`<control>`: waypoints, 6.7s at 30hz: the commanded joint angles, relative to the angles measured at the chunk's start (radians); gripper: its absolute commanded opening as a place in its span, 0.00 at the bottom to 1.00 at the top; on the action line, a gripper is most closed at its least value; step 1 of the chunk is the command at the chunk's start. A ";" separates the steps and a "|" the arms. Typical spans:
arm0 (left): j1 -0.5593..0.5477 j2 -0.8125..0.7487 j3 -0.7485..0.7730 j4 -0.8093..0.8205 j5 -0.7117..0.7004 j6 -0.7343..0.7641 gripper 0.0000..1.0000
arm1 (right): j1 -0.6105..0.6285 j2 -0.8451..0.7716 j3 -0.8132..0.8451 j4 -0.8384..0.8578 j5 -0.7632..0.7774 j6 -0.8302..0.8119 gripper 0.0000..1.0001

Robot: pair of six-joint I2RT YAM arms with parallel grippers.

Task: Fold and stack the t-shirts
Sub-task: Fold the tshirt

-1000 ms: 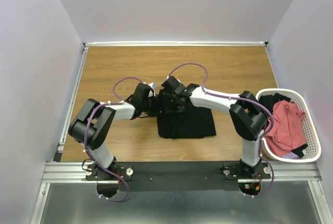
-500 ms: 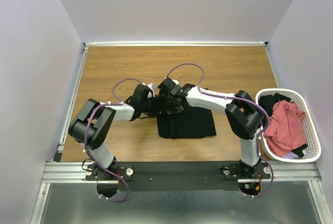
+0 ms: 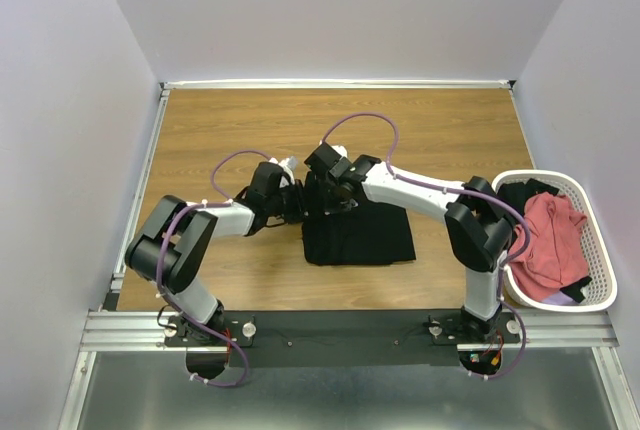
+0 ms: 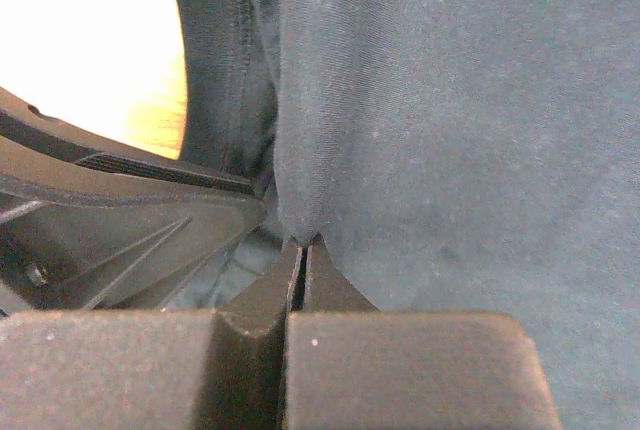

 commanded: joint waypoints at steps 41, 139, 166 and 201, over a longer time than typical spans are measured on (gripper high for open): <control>0.008 0.192 -0.048 0.300 0.091 -0.134 0.06 | 0.052 0.046 0.208 -0.080 0.012 -0.022 0.01; 0.016 -0.240 -0.096 -0.140 -0.174 -0.071 0.40 | 0.085 -0.273 0.020 -0.072 0.156 -0.040 0.50; -0.131 -0.403 -0.027 -0.573 -0.139 0.070 0.88 | -0.179 -0.582 -0.488 0.084 -0.248 -0.110 0.46; -0.051 -0.607 0.001 -0.789 -0.133 0.078 0.67 | -0.419 -0.528 -0.453 0.208 -0.474 -0.133 0.43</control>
